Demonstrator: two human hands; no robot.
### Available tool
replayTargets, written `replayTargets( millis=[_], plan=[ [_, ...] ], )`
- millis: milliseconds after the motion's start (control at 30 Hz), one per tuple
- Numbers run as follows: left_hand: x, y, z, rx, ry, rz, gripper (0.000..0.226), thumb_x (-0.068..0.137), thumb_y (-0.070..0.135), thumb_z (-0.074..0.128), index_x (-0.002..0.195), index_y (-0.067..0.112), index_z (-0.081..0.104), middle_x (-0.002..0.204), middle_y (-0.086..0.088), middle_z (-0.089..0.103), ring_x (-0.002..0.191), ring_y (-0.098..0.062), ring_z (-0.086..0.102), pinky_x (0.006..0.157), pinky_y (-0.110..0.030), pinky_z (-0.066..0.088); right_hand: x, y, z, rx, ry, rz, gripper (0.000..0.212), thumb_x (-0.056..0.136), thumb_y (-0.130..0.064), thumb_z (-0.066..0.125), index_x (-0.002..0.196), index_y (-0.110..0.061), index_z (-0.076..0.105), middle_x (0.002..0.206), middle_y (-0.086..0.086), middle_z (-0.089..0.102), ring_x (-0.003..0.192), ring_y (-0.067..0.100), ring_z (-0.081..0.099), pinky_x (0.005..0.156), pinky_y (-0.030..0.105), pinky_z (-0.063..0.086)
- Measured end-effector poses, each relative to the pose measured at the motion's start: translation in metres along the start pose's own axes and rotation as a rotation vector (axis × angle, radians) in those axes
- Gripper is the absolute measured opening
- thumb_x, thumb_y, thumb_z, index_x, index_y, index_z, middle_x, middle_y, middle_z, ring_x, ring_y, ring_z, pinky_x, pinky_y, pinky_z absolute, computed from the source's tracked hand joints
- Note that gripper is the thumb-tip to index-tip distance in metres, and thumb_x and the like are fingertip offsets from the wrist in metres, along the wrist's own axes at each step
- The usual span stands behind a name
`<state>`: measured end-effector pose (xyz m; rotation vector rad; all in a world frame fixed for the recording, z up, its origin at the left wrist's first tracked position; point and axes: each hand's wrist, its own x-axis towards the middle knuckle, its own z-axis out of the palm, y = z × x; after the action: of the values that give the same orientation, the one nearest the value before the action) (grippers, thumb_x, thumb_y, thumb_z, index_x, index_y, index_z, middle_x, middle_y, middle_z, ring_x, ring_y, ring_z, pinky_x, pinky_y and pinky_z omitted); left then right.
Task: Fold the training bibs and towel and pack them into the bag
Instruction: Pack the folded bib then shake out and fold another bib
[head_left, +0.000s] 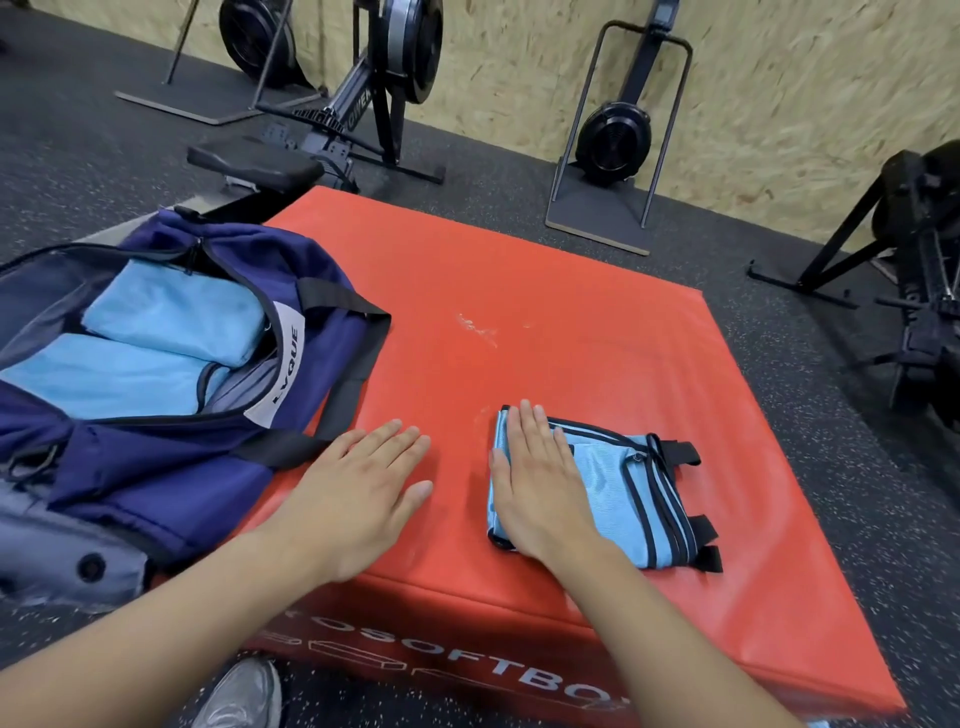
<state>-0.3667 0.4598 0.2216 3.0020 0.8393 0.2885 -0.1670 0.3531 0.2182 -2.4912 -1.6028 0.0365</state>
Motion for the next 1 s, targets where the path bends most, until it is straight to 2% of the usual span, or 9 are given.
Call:
replayTargets(
  millis=[67,200,333,467,600,667,733,867,1000],
  plan=[
    [-0.001,-0.003,-0.001,-0.002,0.004,-0.003,0.063,0.1,0.052,0.023,0.14,0.017,0.058,0.142,0.001,0.059,0.137,-0.018,0.049,0.109,-0.041,0.043,0.002,-0.007,-0.001,0.014,0.02,-0.022,0.067,0.1,-0.046,0.005,0.16,-0.015,0.001,0.165,-0.006,-0.009,0.153,0.01,-0.014,0.125,0.035,-0.006],
    [-0.003,-0.002,0.0,-0.007,0.003,0.007,0.065,0.101,0.053,0.02,0.143,0.017,0.055,0.145,0.002,0.056,0.14,-0.017,0.046,0.112,-0.041,0.041,-0.002,-0.015,0.007,0.008,-0.033,-0.013,0.066,0.104,-0.043,0.013,0.16,-0.012,0.001,0.167,0.001,-0.008,0.153,0.012,-0.013,0.125,0.035,-0.007],
    [-0.002,-0.002,0.0,-0.018,-0.008,0.02,0.07,0.102,0.055,0.013,0.142,0.018,0.055,0.145,0.003,0.056,0.14,-0.016,0.046,0.111,-0.04,0.04,0.001,0.003,-0.006,-0.017,0.026,0.072,0.072,0.097,-0.047,0.0,0.16,-0.012,0.0,0.167,0.001,-0.008,0.153,0.012,-0.013,0.125,0.035,-0.008],
    [-0.001,0.003,0.001,-0.022,-0.012,0.027,0.08,0.101,0.058,-0.001,0.144,0.018,0.054,0.146,0.004,0.055,0.141,-0.014,0.044,0.112,-0.039,0.038,-0.005,0.028,-0.012,0.021,-0.028,0.154,0.061,0.107,-0.04,0.012,0.159,-0.013,-0.005,0.166,-0.001,-0.013,0.152,0.01,-0.017,0.124,0.033,-0.01],
    [0.006,0.011,0.003,-0.051,-0.015,0.046,0.075,0.101,0.058,0.006,0.147,0.019,0.05,0.15,0.004,0.051,0.144,-0.014,0.039,0.117,-0.036,0.029,-0.012,0.052,-0.015,-0.06,0.003,0.204,0.062,0.107,-0.04,0.015,0.16,-0.012,-0.001,0.167,0.002,-0.01,0.153,0.013,-0.012,0.124,0.033,-0.01],
    [0.01,0.019,0.002,-0.029,-0.017,0.054,0.073,0.103,0.056,0.008,0.143,0.018,0.055,0.145,0.003,0.056,0.14,-0.015,0.045,0.113,-0.033,0.025,-0.016,0.062,-0.015,-0.067,0.028,0.201,0.062,0.107,-0.04,0.016,0.159,-0.012,-0.001,0.167,0.002,-0.008,0.154,0.014,-0.01,0.124,0.033,-0.009],
    [0.015,0.026,0.0,-0.031,-0.036,0.063,0.074,0.103,0.056,0.006,0.14,0.018,0.058,0.142,0.003,0.059,0.137,-0.015,0.05,0.111,-0.032,0.025,-0.016,0.068,-0.016,-0.079,0.085,0.191,0.063,0.104,-0.042,0.008,0.159,-0.013,-0.001,0.165,-0.002,-0.009,0.154,0.014,-0.009,0.124,0.032,-0.009],
    [0.031,0.044,-0.002,-0.045,-0.018,0.096,0.069,0.103,0.054,0.011,0.142,0.019,0.056,0.144,0.002,0.056,0.137,-0.016,0.049,0.11,-0.037,0.039,-0.023,0.078,-0.016,-0.088,0.064,0.226,0.087,0.085,-0.051,-0.012,0.16,-0.011,0.008,0.168,0.005,0.003,0.155,0.016,-0.002,0.122,0.03,-0.01],
    [0.054,0.063,0.002,-0.145,-0.035,0.143,0.068,0.098,0.052,0.009,0.154,0.025,0.037,0.162,0.005,0.031,0.15,-0.013,0.026,0.12,-0.036,0.021,-0.046,0.059,-0.026,0.03,0.113,0.134,0.08,0.091,-0.05,-0.007,0.16,-0.013,0.005,0.167,-0.001,-0.004,0.153,0.009,-0.01,0.122,0.028,-0.011]
  ],
)
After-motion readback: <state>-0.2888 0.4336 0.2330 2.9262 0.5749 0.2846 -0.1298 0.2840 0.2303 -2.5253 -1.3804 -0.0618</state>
